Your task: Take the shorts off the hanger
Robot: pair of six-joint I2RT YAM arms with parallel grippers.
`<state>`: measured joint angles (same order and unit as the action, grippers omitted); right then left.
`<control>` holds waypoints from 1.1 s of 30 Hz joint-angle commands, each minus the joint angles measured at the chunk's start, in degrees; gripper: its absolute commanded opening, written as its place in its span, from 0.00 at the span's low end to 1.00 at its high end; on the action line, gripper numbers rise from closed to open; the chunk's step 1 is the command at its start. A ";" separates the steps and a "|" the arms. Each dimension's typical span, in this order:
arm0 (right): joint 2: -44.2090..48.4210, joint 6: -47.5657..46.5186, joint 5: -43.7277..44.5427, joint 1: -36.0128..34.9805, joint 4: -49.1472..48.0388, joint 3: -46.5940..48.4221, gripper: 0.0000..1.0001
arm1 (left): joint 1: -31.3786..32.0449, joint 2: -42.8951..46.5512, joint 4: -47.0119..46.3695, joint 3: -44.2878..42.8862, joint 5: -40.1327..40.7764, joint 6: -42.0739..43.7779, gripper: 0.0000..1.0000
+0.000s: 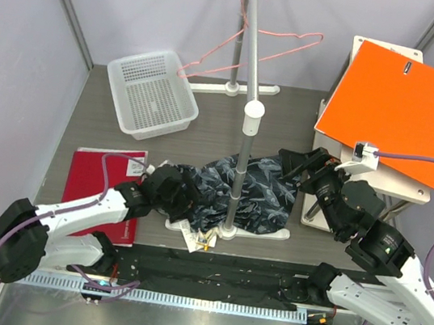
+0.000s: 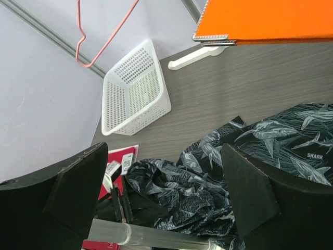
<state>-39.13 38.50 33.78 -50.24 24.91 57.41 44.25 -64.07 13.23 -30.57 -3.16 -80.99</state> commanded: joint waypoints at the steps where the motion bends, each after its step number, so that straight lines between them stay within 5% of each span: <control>1: -0.06 0.00 1.20 -0.04 -1.97 0.78 0.95 | 0.22 -1.14 -8.57 1.56 -0.71 -1.36 0.65; 2: -0.06 0.08 1.20 -0.12 -1.97 0.60 0.95 | 0.31 -1.14 -10.84 2.35 -1.14 -1.54 0.47; 4: 0.11 0.26 1.20 -0.12 -1.97 0.51 0.95 | 0.22 -0.71 -12.52 2.97 -1.06 -1.54 0.27; 5: 0.20 0.35 1.11 -0.12 -1.97 0.34 0.95 | 0.14 -0.18 -12.97 3.23 -0.80 -1.19 0.08; 6: 0.29 0.35 1.11 -0.12 -1.88 0.34 0.95 | 0.14 0.43 -13.06 3.23 -0.71 -0.93 0.01; 22: 2.04 0.00 2.08 -0.12 -2.49 -0.45 0.95 | -4.34 30.75 18.91 -11.96 15.35 14.62 0.00; 27: 2.22 -0.27 1.90 -0.12 -2.58 -0.54 0.95 | -4.79 30.42 24.02 -23.97 18.80 24.81 0.00; 33: 2.84 -0.97 2.52 -0.12 -2.67 -0.54 0.95 | -5.75 19.79 32.46 -42.08 27.13 36.07 0.00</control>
<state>-37.30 38.20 34.39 -50.24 24.91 56.66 39.55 -39.55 41.32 -63.22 16.43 -54.76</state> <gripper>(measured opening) 0.949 0.010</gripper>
